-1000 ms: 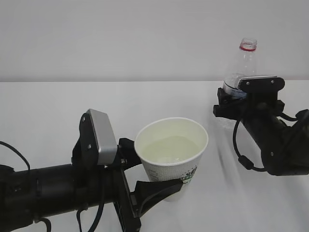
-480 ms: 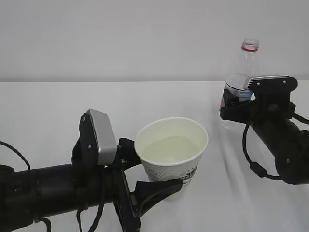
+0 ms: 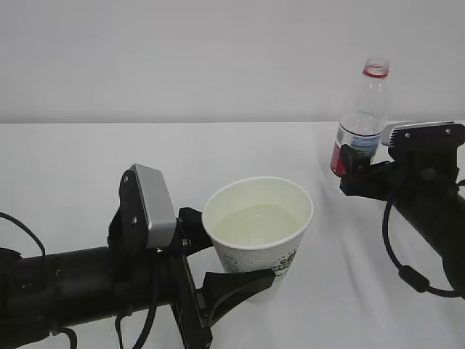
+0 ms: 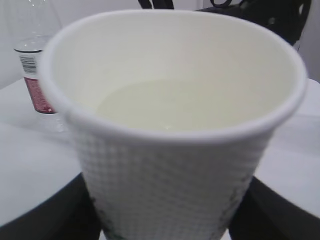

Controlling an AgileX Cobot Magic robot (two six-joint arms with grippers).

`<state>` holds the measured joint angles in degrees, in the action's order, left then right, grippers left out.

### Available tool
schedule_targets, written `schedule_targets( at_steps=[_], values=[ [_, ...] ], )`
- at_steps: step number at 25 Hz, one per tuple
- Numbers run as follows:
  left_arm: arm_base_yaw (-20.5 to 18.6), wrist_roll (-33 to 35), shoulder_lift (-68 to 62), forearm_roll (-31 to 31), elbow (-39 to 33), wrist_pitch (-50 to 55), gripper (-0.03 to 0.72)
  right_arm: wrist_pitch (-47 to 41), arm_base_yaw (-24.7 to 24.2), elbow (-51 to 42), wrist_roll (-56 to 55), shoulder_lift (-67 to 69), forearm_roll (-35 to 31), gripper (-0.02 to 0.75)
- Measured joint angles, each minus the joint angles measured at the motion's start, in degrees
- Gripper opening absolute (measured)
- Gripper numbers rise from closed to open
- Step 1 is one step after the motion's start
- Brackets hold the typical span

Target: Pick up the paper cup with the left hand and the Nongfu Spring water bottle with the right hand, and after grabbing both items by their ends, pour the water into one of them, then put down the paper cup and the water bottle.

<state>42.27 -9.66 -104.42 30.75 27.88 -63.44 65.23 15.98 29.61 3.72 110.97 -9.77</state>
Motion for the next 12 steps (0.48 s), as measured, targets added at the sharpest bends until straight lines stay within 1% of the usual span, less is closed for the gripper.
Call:
schedule_targets(
  at_steps=[12],
  values=[
    [0.0, 0.0, 0.0, 0.0, 0.0, 0.0, 0.491, 0.0, 0.0, -8.9, -0.1, -11.5, 0.1, 0.622]
  ],
)
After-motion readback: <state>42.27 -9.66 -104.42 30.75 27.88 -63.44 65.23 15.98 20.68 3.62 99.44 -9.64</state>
